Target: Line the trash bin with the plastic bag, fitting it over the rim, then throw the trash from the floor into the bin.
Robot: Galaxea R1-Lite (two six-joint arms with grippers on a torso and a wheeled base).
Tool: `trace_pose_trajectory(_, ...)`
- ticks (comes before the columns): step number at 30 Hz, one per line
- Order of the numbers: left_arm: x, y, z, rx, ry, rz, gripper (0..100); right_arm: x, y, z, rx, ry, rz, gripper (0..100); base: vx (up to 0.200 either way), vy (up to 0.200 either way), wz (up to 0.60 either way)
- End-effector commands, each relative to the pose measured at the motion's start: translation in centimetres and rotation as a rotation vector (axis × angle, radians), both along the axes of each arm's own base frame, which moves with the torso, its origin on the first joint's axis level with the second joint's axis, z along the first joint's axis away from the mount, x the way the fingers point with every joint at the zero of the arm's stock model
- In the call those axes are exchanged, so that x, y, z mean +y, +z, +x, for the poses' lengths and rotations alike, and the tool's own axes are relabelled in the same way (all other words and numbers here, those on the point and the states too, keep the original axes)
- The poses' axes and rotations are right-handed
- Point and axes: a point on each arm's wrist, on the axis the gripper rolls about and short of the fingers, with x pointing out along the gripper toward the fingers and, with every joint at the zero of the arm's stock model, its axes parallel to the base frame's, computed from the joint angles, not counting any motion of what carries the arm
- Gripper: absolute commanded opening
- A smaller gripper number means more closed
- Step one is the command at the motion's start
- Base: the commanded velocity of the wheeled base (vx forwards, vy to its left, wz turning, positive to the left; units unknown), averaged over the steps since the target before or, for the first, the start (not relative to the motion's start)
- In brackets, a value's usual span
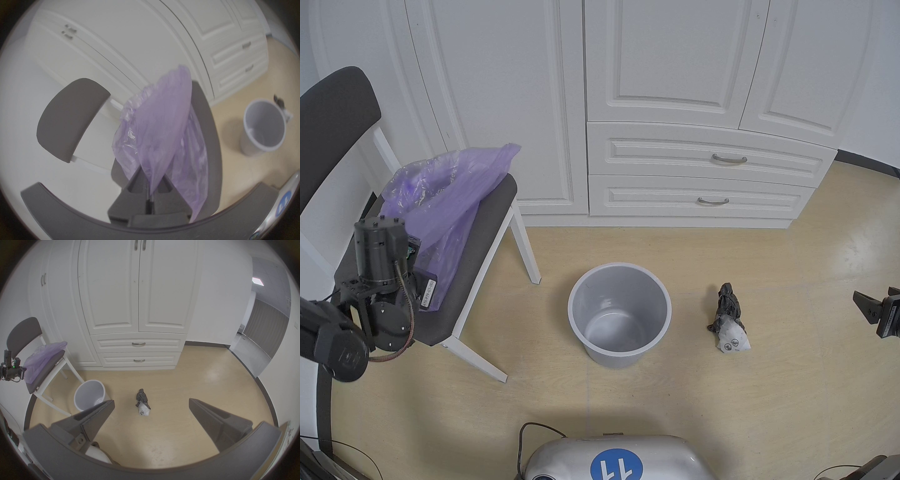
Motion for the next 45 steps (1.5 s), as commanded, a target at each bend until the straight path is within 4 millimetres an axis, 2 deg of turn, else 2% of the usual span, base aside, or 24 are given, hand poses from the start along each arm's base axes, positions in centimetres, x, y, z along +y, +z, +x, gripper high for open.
trace_pose_trajectory(1,0.4,-0.3,-3.3,-0.170,-0.143,-0.152,0,0.1,-0.1,-0.2,-0.061,0.022,-0.001,100,0.000,0.000,0.00)
trace_pose_trajectory(4,-0.8,1.6,-4.5,-0.303,-0.230,-0.293,0,0.2,0.0,-0.8,-0.103,0.053,-0.023,100,0.000,0.000,0.00)
trace_pose_trajectory(7,-1.4,3.4,-6.7,-0.388,-0.357,-0.398,0,1.5,-0.2,-0.9,-0.104,0.263,-0.114,100,0.000,0.000,0.00)
trace_pose_trajectory(10,-2.0,4.0,-8.7,-0.398,-0.476,-0.432,0,3.3,-0.2,0.2,-0.084,0.415,-0.110,100,0.000,0.000,0.00)
trace_pose_trajectory(13,-2.9,4.2,-9.2,-0.400,-0.525,-0.449,0,4.3,-0.2,1.0,-0.082,0.463,-0.067,100,0.000,0.000,0.00)
trace_pose_trajectory(16,-3.3,4.4,-9.7,-0.417,-0.555,-0.502,0,6.2,-0.2,2.0,-0.102,0.551,0.014,100,0.000,0.000,0.00)
trace_pose_trajectory(20,-3.7,4.7,-11.2,-0.440,-0.619,-0.580,0,8.1,-0.1,3.0,-0.121,0.633,0.047,100,0.000,0.000,0.00)
trace_pose_trajectory(22,-3.3,4.9,-12.6,-0.454,-0.659,-0.603,0,10.5,0.6,4.7,-0.134,0.700,0.061,100,0.000,0.000,0.00)
trace_pose_trajectory(24,-3.2,5.1,-13.2,-0.461,-0.687,-0.617,0,12.0,0.8,6.0,-0.140,0.696,0.074,100,0.000,0.000,0.00)
trace_pose_trajectory(27,-3.2,5.5,-13.9,-0.470,-0.736,-0.635,0,14.7,0.7,7.7,-0.154,0.654,0.184,100,0.000,0.000,0.00)
trace_pose_trajectory(28,-3.2,5.5,-13.9,-0.470,-0.736,-0.635,0,14.7,0.7,7.7,-0.154,0.654,0.184,100,0.000,0.000,0.00)
trace_pose_trajectory(29,-3.3,5.6,-14.3,-0.471,-0.776,-0.646,0,16.6,-0.6,8.4,-0.112,0.641,0.218,100,0.000,0.000,0.00)
trace_pose_trajectory(30,-3.3,5.7,-14.6,-0.472,-0.796,-0.652,0,17.5,-1.8,9.0,-0.080,0.612,0.221,100,0.000,0.000,0.00)
trace_pose_trajectory(33,-3.0,5.8,-15.1,-0.476,-0.843,-0.663,0,19.3,-4.9,10.6,-0.026,0.570,0.239,100,0.000,0.000,0.00)
trace_pose_trajectory(36,-3.0,6.2,-15.5,-0.486,-0.880,-0.684,0,20.5,-6.8,11.4,-0.014,0.575,0.239,100,0.000,0.000,0.00)
trace_pose_trajectory(39,-3.1,6.2,-15.5,-0.485,-0.885,-0.699,0,21.2,-7.8,11.3,-0.003,0.594,0.235,100,0.000,0.000,0.00)
trace_pose_trajectory(44,-3.2,6.5,-15.5,-0.495,-0.890,-0.713,0,22.0,-9.6,8.7,0.088,0.675,0.188,100,0.000,0.000,0.00)
trace_pose_trajectory(45,-3.2,6.5,-15.5,-0.495,-0.890,-0.713,0,22.0,-9.6,8.7,0.088,0.675,0.188,100,0.000,0.000,0.00)
